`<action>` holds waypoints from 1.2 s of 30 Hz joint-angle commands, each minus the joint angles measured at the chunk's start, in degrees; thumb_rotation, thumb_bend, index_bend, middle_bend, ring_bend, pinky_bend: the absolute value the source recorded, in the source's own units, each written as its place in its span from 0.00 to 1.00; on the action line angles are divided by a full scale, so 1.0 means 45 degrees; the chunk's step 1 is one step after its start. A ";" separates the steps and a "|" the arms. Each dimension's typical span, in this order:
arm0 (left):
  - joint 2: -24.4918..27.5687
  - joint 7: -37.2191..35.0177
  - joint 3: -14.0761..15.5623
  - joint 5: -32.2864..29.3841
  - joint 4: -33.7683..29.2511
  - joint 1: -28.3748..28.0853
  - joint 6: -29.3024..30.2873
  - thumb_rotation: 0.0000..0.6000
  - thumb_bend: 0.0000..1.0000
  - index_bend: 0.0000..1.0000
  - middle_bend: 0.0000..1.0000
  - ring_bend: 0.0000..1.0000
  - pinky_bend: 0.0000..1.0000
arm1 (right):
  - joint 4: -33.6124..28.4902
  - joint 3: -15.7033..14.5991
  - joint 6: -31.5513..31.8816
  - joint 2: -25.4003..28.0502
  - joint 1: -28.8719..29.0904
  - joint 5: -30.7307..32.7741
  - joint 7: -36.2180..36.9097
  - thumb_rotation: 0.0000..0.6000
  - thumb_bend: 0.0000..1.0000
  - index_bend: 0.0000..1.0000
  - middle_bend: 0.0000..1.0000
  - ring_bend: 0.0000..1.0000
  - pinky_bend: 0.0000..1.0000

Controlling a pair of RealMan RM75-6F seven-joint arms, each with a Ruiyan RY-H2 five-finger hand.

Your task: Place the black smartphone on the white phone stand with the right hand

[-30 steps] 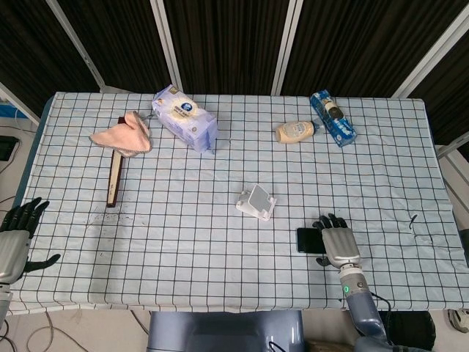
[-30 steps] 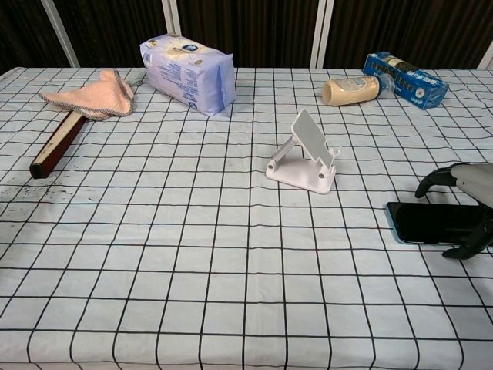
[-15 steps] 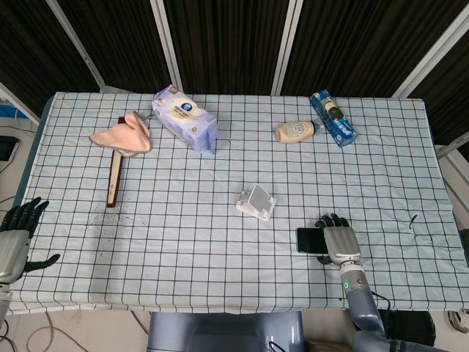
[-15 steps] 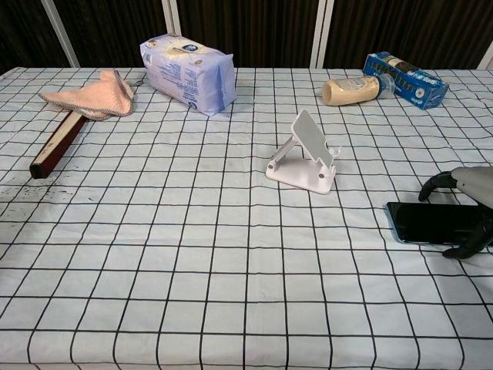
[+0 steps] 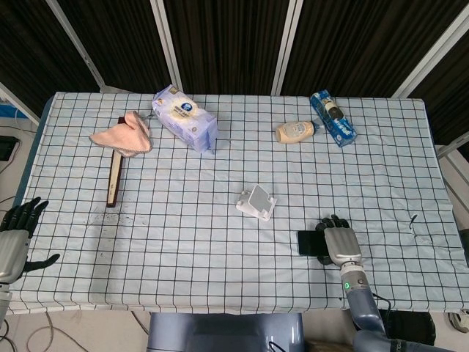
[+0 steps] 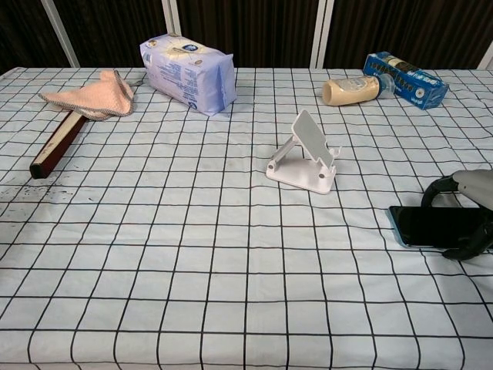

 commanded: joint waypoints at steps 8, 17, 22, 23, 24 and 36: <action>0.0003 -0.0002 0.0012 0.0032 -0.0007 0.0010 0.0032 1.00 0.00 0.00 0.00 0.00 0.00 | -0.0285 -0.0194 0.0258 0.0198 -0.0119 -0.1111 0.1136 1.00 0.59 0.56 0.44 0.37 0.14; -0.0006 0.0003 0.0012 0.0018 -0.0008 0.0006 0.0020 1.00 0.00 0.00 0.00 0.00 0.00 | -0.0872 -0.0053 0.0397 0.0558 -0.0257 -0.1570 0.2233 1.00 0.61 0.58 0.46 0.40 0.14; -0.0019 0.0037 0.0005 0.0000 -0.0020 0.0000 0.0014 1.00 0.00 0.00 0.00 0.00 0.00 | -0.1283 0.0365 0.0535 0.0750 -0.0331 -0.1650 0.3158 1.00 0.61 0.58 0.46 0.40 0.14; -0.0023 0.0047 0.0003 -0.0001 -0.0018 0.0001 0.0019 1.00 0.00 0.00 0.00 0.00 0.00 | -0.1326 0.0442 0.0569 0.0761 -0.0344 -0.1664 0.3315 1.00 0.61 0.58 0.46 0.40 0.14; -0.0028 0.0059 0.0000 -0.0004 -0.0014 0.0002 0.0026 1.00 0.00 0.00 0.00 0.00 0.00 | -0.1389 0.0570 0.0616 0.0767 -0.0361 -0.1673 0.3565 1.00 0.62 0.58 0.46 0.40 0.14; -0.0097 0.0149 -0.0037 -0.0076 -0.0008 -0.0003 0.0041 1.00 0.00 0.00 0.00 0.00 0.00 | -0.2232 0.2688 0.1332 -0.0098 -0.0216 -0.0943 0.6324 1.00 0.61 0.58 0.46 0.40 0.14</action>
